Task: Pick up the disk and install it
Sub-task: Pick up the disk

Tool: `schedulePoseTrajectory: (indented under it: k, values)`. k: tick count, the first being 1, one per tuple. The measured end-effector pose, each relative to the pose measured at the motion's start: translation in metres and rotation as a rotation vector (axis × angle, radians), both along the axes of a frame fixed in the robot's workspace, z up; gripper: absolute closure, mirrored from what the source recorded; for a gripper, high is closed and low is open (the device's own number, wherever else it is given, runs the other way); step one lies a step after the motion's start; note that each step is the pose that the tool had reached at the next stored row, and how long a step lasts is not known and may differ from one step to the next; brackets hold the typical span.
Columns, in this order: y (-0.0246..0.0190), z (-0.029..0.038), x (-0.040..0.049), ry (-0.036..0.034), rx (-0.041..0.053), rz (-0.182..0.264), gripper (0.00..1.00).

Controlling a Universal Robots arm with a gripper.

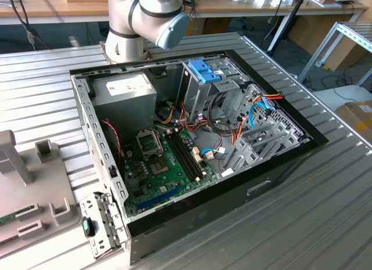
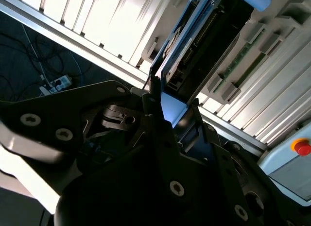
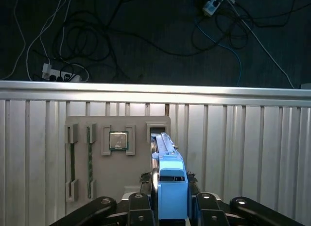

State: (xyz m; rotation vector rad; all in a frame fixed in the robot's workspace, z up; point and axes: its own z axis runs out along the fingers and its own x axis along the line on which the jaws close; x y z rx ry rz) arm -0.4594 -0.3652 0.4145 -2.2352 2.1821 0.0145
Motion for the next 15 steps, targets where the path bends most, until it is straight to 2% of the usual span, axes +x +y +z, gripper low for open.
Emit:
schedulePoseTrajectory:
  k: [2, 4, 15]
  values:
    - [0.0, 0.0095, 0.0, 0.0, 0.0, 0.0, 0.63]
    - [0.0, 0.0134, 0.0, -0.0001, 0.0, 0.0, 0.63]
    - [0.0, 0.0153, 0.0, 0.0001, -0.0001, 0.0, 0.63]
